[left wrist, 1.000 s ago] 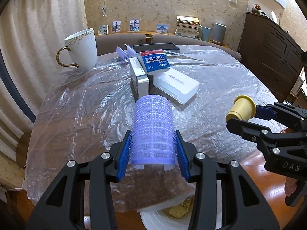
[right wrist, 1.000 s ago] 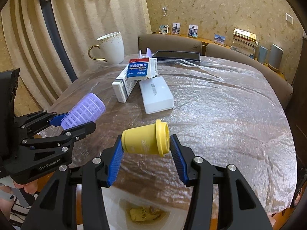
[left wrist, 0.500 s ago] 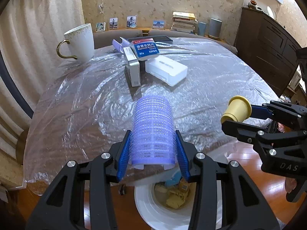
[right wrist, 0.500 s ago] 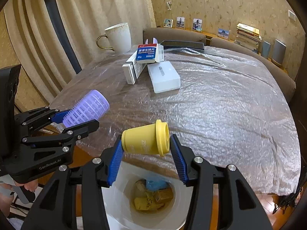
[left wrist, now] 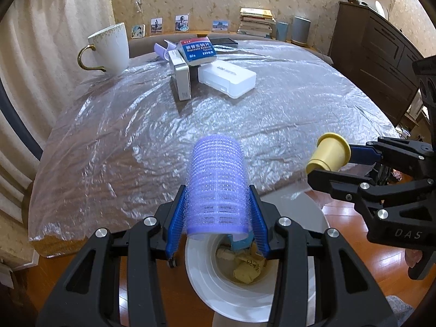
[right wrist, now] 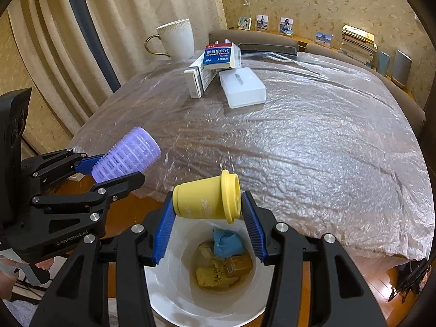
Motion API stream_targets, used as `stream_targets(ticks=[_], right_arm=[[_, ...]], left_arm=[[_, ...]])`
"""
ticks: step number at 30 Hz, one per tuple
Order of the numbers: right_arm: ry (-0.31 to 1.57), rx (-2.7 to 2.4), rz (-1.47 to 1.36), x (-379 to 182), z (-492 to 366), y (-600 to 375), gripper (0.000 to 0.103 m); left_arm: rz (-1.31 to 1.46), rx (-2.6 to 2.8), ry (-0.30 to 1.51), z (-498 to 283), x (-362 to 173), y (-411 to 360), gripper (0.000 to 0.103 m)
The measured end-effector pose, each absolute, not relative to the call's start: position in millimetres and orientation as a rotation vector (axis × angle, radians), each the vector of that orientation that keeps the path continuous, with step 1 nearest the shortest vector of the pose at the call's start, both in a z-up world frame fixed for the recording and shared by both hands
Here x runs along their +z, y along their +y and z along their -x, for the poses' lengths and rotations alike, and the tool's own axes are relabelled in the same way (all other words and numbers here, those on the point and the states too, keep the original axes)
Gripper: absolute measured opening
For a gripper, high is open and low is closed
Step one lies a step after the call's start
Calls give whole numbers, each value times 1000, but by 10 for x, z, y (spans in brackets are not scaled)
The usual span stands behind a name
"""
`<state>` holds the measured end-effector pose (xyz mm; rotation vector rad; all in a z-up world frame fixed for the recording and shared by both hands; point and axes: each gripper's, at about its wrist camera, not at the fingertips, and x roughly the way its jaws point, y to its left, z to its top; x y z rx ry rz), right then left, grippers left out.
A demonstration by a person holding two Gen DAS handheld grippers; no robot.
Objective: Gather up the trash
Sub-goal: 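Carry the purple roller and yellow cup with both tools over the white bin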
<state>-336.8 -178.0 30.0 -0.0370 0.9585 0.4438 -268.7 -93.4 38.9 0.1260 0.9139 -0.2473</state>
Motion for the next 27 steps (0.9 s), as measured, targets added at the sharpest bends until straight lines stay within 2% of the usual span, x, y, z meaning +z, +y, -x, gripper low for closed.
stream_targets(ticks=[27], right_arm=[[1052,434,60,53,3703,-1960,48]], left_arm=[[-191,-302,999,3047,143,-1005,45]])
